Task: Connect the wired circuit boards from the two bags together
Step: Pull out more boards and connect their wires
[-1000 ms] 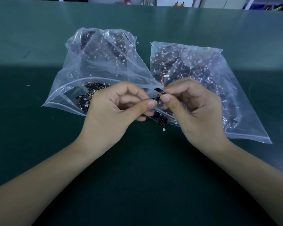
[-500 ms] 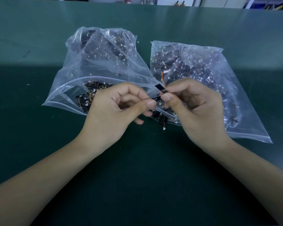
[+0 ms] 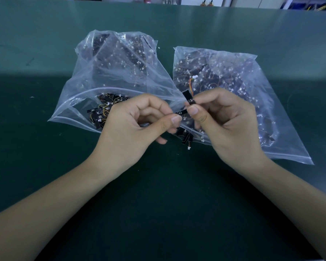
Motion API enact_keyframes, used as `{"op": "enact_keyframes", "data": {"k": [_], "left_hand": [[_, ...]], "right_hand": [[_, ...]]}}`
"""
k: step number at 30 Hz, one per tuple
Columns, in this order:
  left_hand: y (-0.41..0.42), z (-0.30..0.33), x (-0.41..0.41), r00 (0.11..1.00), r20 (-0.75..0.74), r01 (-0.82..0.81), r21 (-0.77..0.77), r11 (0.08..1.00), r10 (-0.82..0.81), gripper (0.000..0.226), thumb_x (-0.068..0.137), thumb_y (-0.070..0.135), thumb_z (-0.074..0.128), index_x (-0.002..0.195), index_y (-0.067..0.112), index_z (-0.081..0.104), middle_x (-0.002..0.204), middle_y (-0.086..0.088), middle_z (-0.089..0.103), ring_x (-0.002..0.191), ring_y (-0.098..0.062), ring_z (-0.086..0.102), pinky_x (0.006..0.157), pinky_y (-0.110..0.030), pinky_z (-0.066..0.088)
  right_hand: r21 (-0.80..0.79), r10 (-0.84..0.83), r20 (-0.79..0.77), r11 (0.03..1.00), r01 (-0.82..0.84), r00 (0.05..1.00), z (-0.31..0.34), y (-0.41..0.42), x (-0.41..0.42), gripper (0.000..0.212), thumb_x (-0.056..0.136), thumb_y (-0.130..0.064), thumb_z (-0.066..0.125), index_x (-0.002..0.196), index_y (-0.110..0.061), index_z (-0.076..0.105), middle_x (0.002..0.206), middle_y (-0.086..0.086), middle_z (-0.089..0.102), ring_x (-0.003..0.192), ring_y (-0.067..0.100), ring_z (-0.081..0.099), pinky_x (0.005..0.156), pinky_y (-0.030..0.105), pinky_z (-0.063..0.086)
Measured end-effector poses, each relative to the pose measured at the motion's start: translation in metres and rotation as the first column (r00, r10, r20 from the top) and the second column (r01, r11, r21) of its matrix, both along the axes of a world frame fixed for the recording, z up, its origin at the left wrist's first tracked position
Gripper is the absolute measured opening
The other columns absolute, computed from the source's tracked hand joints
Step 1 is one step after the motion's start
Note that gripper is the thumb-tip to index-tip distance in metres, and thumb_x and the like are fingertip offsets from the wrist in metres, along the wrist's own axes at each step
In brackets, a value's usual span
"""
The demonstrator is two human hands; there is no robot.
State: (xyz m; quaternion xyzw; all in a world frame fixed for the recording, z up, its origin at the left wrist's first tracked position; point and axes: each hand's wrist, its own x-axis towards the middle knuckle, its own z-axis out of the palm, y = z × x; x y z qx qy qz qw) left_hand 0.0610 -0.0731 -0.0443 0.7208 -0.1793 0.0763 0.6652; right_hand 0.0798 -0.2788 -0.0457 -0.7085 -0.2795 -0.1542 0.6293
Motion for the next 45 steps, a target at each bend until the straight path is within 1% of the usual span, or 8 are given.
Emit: {"op": "enact_keyframes", "data": {"k": [7, 15, 20, 30, 35, 40, 43, 45], "left_hand": [[0.002, -0.001, 0.001, 1.000, 0.004, 0.002, 0.025, 1.000, -0.002, 0.010, 0.094, 0.021, 0.082, 0.092, 0.018, 0.073, 0.084, -0.004, 0.080, 0.082, -0.023, 0.079, 0.060, -0.029, 0.062], [0.004, -0.002, 0.001, 0.999, 0.031, -0.041, 0.063, 0.997, 0.040, 0.013, 0.091, 0.025, 0.082, 0.092, 0.015, 0.074, 0.084, -0.003, 0.079, 0.080, -0.020, 0.077, 0.060, -0.029, 0.062], [0.007, -0.002, 0.002, 0.968, 0.220, -0.156, 0.134, 0.979, 0.124, 0.013, 0.091, 0.023, 0.086, 0.094, 0.013, 0.079, 0.094, 0.001, 0.076, 0.083, -0.027, 0.076, 0.056, -0.029, 0.061], [0.007, -0.004, 0.003, 0.968, 0.225, -0.136, 0.099, 0.986, 0.111, 0.009, 0.094, 0.015, 0.083, 0.102, 0.017, 0.078, 0.092, 0.005, 0.079, 0.081, -0.021, 0.077, 0.059, -0.025, 0.061], [0.010, -0.003, 0.006, 0.960, 0.228, -0.189, 0.104, 0.976, 0.162, 0.008, 0.097, 0.019, 0.080, 0.101, 0.025, 0.077, 0.093, 0.004, 0.078, 0.079, -0.023, 0.076, 0.059, -0.025, 0.061], [0.012, -0.004, 0.008, 0.965, 0.198, -0.193, 0.088, 0.977, 0.173, 0.006, 0.097, 0.020, 0.080, 0.100, 0.024, 0.077, 0.087, 0.001, 0.078, 0.073, -0.022, 0.074, 0.055, -0.034, 0.062], [0.011, -0.004, 0.005, 0.971, 0.204, -0.146, 0.100, 0.984, 0.123, 0.005, 0.096, 0.019, 0.081, 0.099, 0.020, 0.077, 0.088, 0.004, 0.078, 0.075, -0.018, 0.074, 0.055, -0.022, 0.058], [0.010, -0.006, 0.004, 0.966, 0.245, -0.127, 0.159, 0.979, 0.085, 0.005, 0.095, 0.019, 0.082, 0.099, 0.017, 0.079, 0.089, 0.007, 0.078, 0.078, -0.020, 0.075, 0.055, -0.025, 0.059]], "right_hand": [[-0.004, 0.024, -0.012, 1.000, -0.024, 1.000, -0.001, 0.000, 0.001, 0.015, 0.102, -0.020, 0.072, 0.104, -0.034, 0.071, 0.088, -0.005, 0.074, 0.067, 0.010, 0.062, 0.064, 0.019, 0.049], [-0.085, 0.036, -0.026, 0.996, -0.038, 0.999, -0.003, -0.004, 0.004, 0.003, 0.101, -0.019, 0.073, 0.103, -0.021, 0.071, 0.087, 0.005, 0.073, 0.071, 0.034, 0.063, 0.067, 0.033, 0.051], [-0.146, -0.045, -0.005, 0.988, 0.043, 0.999, -0.004, -0.008, 0.004, 0.004, 0.097, -0.014, 0.078, 0.101, -0.016, 0.078, 0.092, 0.013, 0.075, 0.075, 0.041, 0.067, 0.066, 0.053, 0.054], [-0.345, -0.076, 0.181, 0.929, 0.136, 0.980, -0.003, -0.008, 0.005, 0.009, 0.094, -0.017, 0.082, 0.101, -0.010, 0.081, 0.094, -0.005, 0.071, 0.070, 0.015, 0.061, 0.070, 0.013, 0.042], [-0.485, -0.072, 0.262, 0.852, 0.196, 0.962, -0.003, -0.014, 0.007, 0.033, 0.089, -0.021, 0.089, 0.118, -0.013, 0.077, 0.104, 0.000, 0.068, 0.079, 0.017, 0.062, 0.079, 0.021, 0.048], [-0.573, -0.093, 0.255, 0.787, 0.228, 0.962, -0.001, -0.018, 0.011, 0.037, 0.080, -0.009, 0.074, 0.115, -0.022, 0.071, 0.092, -0.008, 0.065, 0.081, 0.016, 0.062, 0.079, 0.036, 0.054], [-0.512, -0.130, 0.259, 0.822, 0.250, 0.957, -0.002, -0.020, 0.012, 0.033, 0.084, -0.001, 0.073, 0.111, -0.019, 0.073, 0.087, -0.008, 0.067, 0.076, 0.014, 0.062, 0.070, 0.022, 0.049], [-0.447, -0.169, 0.251, 0.853, 0.269, 0.953, -0.001, -0.020, 0.012, 0.032, 0.088, 0.002, 0.073, 0.111, -0.019, 0.074, 0.089, -0.006, 0.068, 0.074, 0.013, 0.062, 0.069, 0.011, 0.043]]}}
